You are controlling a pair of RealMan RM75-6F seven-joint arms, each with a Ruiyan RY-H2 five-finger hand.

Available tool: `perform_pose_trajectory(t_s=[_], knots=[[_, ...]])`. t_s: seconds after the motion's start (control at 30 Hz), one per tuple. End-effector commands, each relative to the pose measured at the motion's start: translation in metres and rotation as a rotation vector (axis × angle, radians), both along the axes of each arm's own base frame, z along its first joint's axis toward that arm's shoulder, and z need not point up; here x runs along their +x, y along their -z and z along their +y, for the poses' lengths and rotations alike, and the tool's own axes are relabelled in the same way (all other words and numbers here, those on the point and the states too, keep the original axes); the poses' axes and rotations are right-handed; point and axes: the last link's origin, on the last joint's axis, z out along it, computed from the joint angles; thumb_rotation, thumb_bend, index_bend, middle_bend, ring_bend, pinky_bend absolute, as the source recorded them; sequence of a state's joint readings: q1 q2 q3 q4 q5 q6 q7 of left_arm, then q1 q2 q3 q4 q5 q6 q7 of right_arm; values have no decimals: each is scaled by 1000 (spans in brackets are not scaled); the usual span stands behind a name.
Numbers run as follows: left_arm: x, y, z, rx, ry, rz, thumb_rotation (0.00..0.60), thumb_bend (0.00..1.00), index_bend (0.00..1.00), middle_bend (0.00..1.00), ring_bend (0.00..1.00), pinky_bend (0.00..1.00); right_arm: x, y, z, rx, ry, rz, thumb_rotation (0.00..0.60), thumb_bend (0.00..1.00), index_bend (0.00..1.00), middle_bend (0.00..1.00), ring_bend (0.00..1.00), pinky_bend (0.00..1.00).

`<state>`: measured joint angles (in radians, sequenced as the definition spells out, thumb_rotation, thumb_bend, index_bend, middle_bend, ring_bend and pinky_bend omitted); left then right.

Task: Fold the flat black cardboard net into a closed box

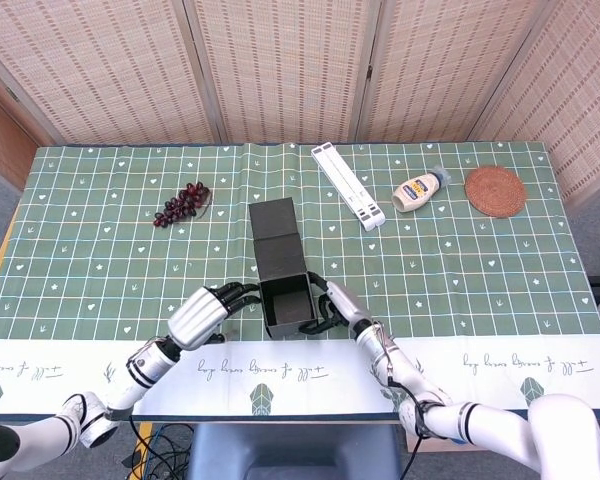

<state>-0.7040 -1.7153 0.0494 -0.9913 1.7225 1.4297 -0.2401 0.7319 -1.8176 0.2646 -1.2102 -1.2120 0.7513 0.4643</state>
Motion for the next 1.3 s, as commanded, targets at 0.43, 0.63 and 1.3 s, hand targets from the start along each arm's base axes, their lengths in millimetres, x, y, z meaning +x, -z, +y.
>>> perform_pose_trajectory(t_s=[0.43,0.63,1.3], knots=[[-18,-31,-5,-5,-123,-72,600,96,205,178,248,720,3,12,8,29,3,46,600,33,0,68,628,1000],[-21,-39,-5,-32,-185,-93,600,96,160,166,248,720,-3,-3,23,45,-6,61,600,8,0,0,569,1000],[-31,-36,-11,-409,-519,-224,600,96,0,54,513,835,29,-157,14,-224,-45,-33,600,0,0,0,548,994]])
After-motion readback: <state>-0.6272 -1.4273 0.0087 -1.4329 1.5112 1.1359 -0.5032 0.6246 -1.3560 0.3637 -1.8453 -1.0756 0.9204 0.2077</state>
